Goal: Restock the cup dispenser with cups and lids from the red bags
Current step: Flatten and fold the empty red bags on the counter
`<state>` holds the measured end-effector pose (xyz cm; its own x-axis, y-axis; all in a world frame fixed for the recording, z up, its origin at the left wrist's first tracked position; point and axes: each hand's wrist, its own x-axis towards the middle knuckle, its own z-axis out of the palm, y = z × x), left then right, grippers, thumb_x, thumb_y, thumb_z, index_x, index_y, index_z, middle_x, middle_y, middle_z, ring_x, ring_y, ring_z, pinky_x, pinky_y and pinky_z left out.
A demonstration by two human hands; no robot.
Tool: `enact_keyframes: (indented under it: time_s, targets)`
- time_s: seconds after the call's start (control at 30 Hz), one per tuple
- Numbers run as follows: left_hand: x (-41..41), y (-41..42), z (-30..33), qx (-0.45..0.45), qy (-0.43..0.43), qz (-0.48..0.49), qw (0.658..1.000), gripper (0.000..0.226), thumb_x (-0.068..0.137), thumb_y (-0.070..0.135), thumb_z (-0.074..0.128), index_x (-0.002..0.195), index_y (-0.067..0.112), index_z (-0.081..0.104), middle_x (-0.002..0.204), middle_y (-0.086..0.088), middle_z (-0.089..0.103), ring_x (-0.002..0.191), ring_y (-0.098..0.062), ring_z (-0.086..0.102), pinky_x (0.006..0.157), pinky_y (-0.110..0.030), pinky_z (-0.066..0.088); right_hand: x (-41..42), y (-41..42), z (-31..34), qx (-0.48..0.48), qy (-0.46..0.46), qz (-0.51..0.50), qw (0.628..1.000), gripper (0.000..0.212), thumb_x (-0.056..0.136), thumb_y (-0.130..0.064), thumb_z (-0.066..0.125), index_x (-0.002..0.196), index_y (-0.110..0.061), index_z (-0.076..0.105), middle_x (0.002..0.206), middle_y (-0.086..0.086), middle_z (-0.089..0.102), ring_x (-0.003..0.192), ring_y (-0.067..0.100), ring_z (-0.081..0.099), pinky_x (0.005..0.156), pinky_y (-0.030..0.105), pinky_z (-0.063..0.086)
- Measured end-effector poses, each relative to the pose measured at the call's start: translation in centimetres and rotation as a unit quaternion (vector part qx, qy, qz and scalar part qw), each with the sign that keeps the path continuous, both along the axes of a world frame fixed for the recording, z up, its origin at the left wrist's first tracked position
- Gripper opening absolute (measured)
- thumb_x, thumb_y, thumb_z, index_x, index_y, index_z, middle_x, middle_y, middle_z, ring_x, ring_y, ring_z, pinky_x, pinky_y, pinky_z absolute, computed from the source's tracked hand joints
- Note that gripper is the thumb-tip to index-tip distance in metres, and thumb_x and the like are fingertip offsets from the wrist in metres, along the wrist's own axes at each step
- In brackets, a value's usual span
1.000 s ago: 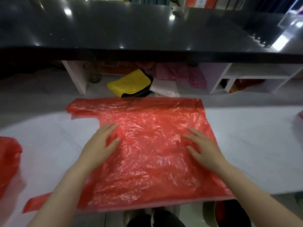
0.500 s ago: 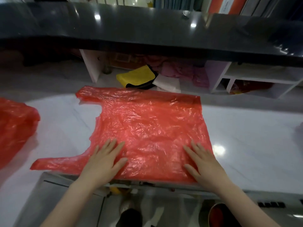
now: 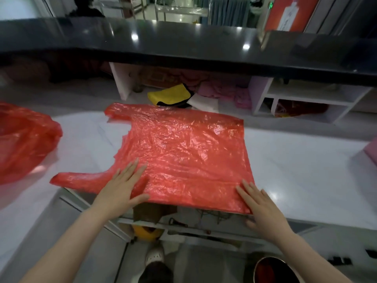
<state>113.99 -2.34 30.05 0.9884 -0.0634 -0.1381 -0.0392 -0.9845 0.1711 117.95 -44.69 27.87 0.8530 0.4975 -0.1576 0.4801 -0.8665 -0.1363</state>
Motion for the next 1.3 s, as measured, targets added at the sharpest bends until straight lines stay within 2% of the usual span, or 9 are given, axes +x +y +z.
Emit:
enact_keyframes:
  time_s: [0.13,0.33,0.43,0.53,0.63,0.77,0.97,1.13,1.3]
  targets:
    - [-1.1,-0.9,0.3,0.052,-0.015,-0.04,0.998,0.106,0.073,0.08,0.046,0.138,0.043,-0.029,0.152,0.009,-0.024,0.143,-0.011,-0.018,0.114,-0.03,-0.012,-0.9,-0.7,0.4,0.161,0.003,-0.066,0.985,0.065,0.079,-0.013,0.07,0.135,-0.035,0.043,0.146,-0.022,0.018,0.14,0.003,0.017,0.114,0.019,0.003]
    - [-2.2,-1.9,0.9,0.077,-0.028,-0.046,0.996,0.107,0.078,0.061,0.063,0.144,0.042,-0.018,0.151,0.013,-0.016,0.142,-0.008,-0.01,0.113,-0.033,-0.012,-0.5,-0.3,3.2,0.358,0.01,-0.179,0.916,0.037,0.089,-0.007,0.062,0.094,-0.043,0.064,0.104,-0.027,0.065,0.097,-0.008,0.059,0.081,0.003,0.042]
    - [-2.7,-2.1,1.7,0.082,-0.066,-0.014,0.994,0.089,0.078,0.046,0.072,0.15,0.028,0.023,0.156,0.005,0.022,0.142,-0.018,0.027,0.117,-0.036,0.01,0.5,0.4,4.5,0.417,-0.001,-0.218,0.882,0.027,0.09,-0.012,0.064,0.083,-0.038,0.066,0.079,-0.024,0.068,0.077,-0.002,0.063,0.065,0.011,0.042]
    - [-2.6,-1.9,2.8,0.054,-0.14,0.027,0.988,0.051,0.065,0.013,0.083,0.112,0.014,0.066,0.11,-0.007,0.068,0.099,-0.03,0.065,0.088,-0.042,0.05,1.4,0.6,5.1,0.469,0.003,-0.251,0.847,0.02,0.091,-0.013,0.062,0.081,-0.031,0.067,0.068,-0.022,0.069,0.069,-0.003,0.065,0.067,0.017,0.048]
    - [-2.3,-1.2,4.7,0.022,-0.1,0.071,0.992,0.018,0.075,0.005,0.06,0.075,0.023,0.06,0.079,0.005,0.064,0.08,-0.023,0.062,0.065,-0.027,0.041,2.3,0.4,5.5,0.495,0.012,-0.27,0.826,0.01,0.093,-0.02,0.06,0.088,-0.023,0.067,0.076,-0.01,0.07,0.073,0.01,0.067,0.067,0.026,0.055]
    - [-0.8,0.7,7.1,-0.012,-0.093,0.117,0.989,0.025,0.073,-0.002,0.054,0.073,0.018,0.068,0.088,-0.006,0.072,0.085,-0.029,0.064,0.069,-0.031,0.042,2.8,-0.9,6.6,0.486,0.014,-0.206,0.849,0.007,0.087,-0.031,0.069,0.081,-0.032,0.065,0.061,-0.016,0.067,0.06,-0.002,0.063,0.053,0.007,0.044]
    - [2.6,1.6,10.6,-0.108,-0.105,0.106,0.983,0.047,0.072,-0.012,0.05,0.057,0.032,0.056,0.07,0.006,0.063,0.072,-0.016,0.053,0.065,-0.029,0.034,2.4,-0.4,4.9,0.458,0.14,-0.229,0.848,0.014,0.085,-0.009,0.07,0.077,-0.02,0.071,0.07,-0.005,0.073,0.069,0.009,0.068,0.063,0.023,0.051]
    - [5.0,2.2,11.5,-0.014,-0.105,0.137,0.985,0.025,0.078,0.004,0.053,0.088,0.023,0.066,0.098,-0.008,0.071,0.091,-0.031,0.061,0.077,-0.035,0.045,5.0,1.6,6.1,0.522,0.04,-0.282,0.804,0.017,0.093,-0.016,0.059,0.078,-0.021,0.066,0.066,-0.013,0.067,0.059,0.002,0.063,0.053,0.015,0.043]
    - [6.7,1.8,11.4,0.052,-0.235,0.086,0.967,0.047,0.07,-0.008,0.053,0.113,0.008,0.063,0.111,-0.014,0.065,0.104,-0.039,0.057,0.088,-0.05,0.047,7.6,3.1,5.2,0.442,0.067,-0.313,0.838,0.022,0.097,-0.027,0.052,0.081,-0.02,0.065,0.075,-0.003,0.067,0.071,0.015,0.062,0.057,0.029,0.043]
